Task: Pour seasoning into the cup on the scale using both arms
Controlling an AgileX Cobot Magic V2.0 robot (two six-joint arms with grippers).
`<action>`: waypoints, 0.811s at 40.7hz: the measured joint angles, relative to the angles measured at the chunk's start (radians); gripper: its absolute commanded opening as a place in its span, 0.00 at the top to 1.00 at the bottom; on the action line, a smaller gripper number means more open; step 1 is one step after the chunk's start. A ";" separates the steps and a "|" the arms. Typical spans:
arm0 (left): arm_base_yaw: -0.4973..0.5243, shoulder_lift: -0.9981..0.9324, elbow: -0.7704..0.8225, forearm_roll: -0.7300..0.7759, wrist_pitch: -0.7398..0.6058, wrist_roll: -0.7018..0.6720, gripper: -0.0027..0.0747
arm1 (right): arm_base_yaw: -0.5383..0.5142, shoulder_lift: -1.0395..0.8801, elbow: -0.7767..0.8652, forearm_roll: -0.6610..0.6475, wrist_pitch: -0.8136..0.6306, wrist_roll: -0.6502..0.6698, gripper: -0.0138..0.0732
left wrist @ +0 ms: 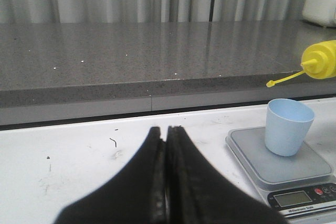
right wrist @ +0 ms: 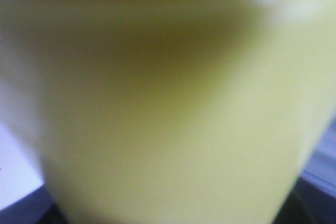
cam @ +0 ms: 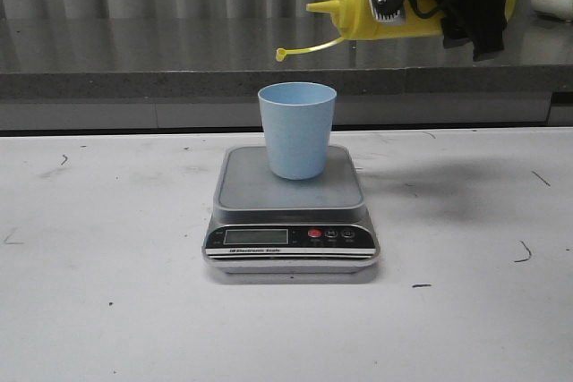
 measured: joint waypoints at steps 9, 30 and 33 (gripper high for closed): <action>0.000 0.000 0.000 0.000 0.000 0.000 0.99 | 0.000 0.000 0.000 0.000 0.000 0.010 0.50; 0.000 0.000 0.000 0.000 0.000 0.000 0.99 | 0.000 -0.010 0.000 0.031 0.002 0.538 0.50; 0.000 0.000 0.000 0.000 0.000 0.000 0.99 | 0.000 -0.019 0.000 0.031 0.002 0.621 0.50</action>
